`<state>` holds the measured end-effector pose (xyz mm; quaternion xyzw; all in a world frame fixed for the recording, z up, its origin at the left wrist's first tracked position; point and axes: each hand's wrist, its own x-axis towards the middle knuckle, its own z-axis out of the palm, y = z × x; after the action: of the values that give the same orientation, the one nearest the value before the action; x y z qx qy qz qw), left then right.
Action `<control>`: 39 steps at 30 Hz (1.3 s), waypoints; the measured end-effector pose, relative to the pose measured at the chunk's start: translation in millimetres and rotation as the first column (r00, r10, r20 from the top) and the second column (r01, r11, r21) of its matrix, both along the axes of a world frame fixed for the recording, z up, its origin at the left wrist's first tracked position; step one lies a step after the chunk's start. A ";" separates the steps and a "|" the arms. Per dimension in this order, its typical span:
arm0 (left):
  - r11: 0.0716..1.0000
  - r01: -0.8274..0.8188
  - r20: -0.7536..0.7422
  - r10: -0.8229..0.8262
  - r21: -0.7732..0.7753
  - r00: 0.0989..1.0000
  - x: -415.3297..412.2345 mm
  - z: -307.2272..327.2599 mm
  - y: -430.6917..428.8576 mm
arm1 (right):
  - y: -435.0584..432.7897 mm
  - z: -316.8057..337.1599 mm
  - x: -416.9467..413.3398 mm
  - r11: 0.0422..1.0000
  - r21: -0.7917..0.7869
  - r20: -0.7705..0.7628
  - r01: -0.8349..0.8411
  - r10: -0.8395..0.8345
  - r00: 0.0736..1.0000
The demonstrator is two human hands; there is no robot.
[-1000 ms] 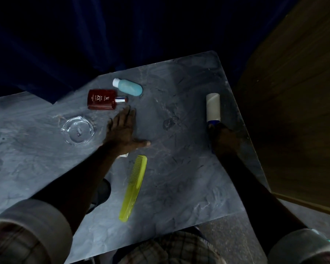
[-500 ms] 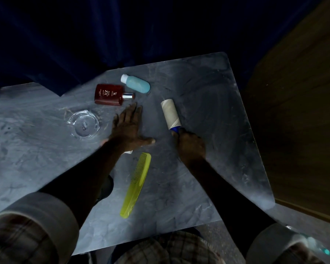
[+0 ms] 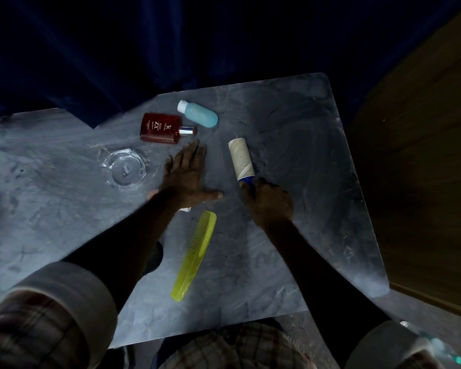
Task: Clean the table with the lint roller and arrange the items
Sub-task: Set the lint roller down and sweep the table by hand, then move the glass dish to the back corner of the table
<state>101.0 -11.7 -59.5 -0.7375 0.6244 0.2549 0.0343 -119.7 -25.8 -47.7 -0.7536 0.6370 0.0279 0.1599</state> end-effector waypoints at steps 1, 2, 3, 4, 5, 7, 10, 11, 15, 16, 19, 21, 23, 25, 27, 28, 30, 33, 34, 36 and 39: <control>1.000 0.000 0.000 0.000 0.002 1.000 0.1 -0.1 -0.2 | -0.3 1.0 -0.6 1.000 -0.006 -0.007 0.013 -0.013 1.000; 1.000 -0.002 -0.003 0.002 0.004 1.000 0.1 -0.1 -0.4 | -0.3 1.4 -1.4 1.000 -0.011 -0.014 0.024 -0.024 1.000; 1.000 -0.004 -0.008 0.004 0.006 1.000 0.0 0.0 -0.5 | -0.1 1.8 -2.6 1.000 -0.012 -0.022 0.027 -0.027 0.999; 1.000 -0.005 -0.011 0.005 0.009 1.000 -0.3 0.3 -0.3 | 0.2 1.4 -4.0 1.000 -0.015 -0.034 0.020 -0.021 0.999; 1.000 -0.005 -0.011 0.006 0.011 1.000 -0.7 0.6 0.2 | 0.4 1.6 -5.4 1.000 -0.012 -0.042 0.011 -0.012 0.999; 1.000 -0.009 -0.009 0.009 0.006 1.000 -1.5 0.9 0.8 | 0.4 1.7 -6.8 1.000 0.004 -0.037 -0.003 0.003 0.999; 1.000 -0.021 -0.019 0.021 0.009 1.000 -0.7 1.6 -0.2 | 0.4 2.3 -4.9 1.000 0.017 -0.036 -0.025 0.025 0.999; 1.000 -0.021 -0.020 0.021 0.014 1.000 -0.6 1.8 -0.7 | 0.0 2.6 -3.9 0.999 0.024 -0.026 -0.022 0.023 0.999; 0.999 -0.014 -0.010 0.015 0.029 1.000 -0.9 1.8 -1.6 | 0.0 6.4 -0.5 0.998 0.064 0.026 -0.002 0.000 1.000; 0.999 -0.014 -0.004 0.014 0.034 1.000 -0.8 1.8 -1.7 | 0.1 7.5 0.1 0.998 0.069 0.038 0.005 -0.008 0.999; 0.999 -0.008 0.010 0.008 0.043 1.000 -2.7 3.4 -2.1 | 0.0 9.8 1.0 0.996 0.080 0.072 0.027 -0.032 0.997; 0.999 -0.006 0.006 0.006 0.051 1.000 -2.8 7.5 -3.1 | 0.1 10.3 1.2 0.996 0.085 0.088 0.024 -0.032 0.996; 0.997 -0.019 -0.040 0.022 0.071 0.999 -2.5 15.3 -4.0 | -1.1 10.9 0.9 0.996 0.091 0.108 0.028 -0.037 0.993; 0.997 -0.053 -0.116 0.059 0.059 0.991 -4.4 25.8 -3.1 | -3.3 11.7 0.8 0.994 0.105 0.120 0.031 -0.044 0.992; 0.991 -0.134 -0.204 0.127 -0.020 0.971 -5.4 38.2 2.3 | -4.9 15.3 2.5 0.996 0.084 0.113 0.033 -0.042 0.993; 0.976 -0.206 -0.256 0.180 -0.076 0.950 -2.6 44.1 7.2 | -5.6 18.5 5.3 0.998 0.059 0.119 0.036 -0.043 0.992; 0.905 -0.391 -0.385 0.305 -0.168 0.871 11.6 54.8 19.8 | -6.7 27.7 15.8 0.999 0.000 0.165 0.040 -0.039 0.985; 0.712 -0.653 -0.568 0.435 -0.258 0.699 51.7 65.4 45.2 | -5.1 40.5 47.9 0.997 -0.065 0.288 -0.048 0.065 0.955; 0.659 -0.701 -0.578 0.470 -0.273 0.667 67.7 65.9 53.1 | -3.1 43.5 63.2 0.992 -0.079 0.335 -0.094 0.115 0.935; 0.567 -0.785 -0.566 0.571 -0.252 0.594 98.7 60.3 64.5 | 0.9 45.4 98.2 0.983 -0.071 0.395 -0.168 0.182 0.901; 0.468 -0.861 -0.508 0.702 -0.201 0.500 137.3 47.7 76.1 | 1.9 38.4 153.0 0.970 0.006 0.351 -0.245 0.227 0.908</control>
<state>238.3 64.4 -11.8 -0.8705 0.2412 0.2248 -0.3654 33.4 -23.9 -9.2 -0.8137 0.5021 -0.0708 0.2842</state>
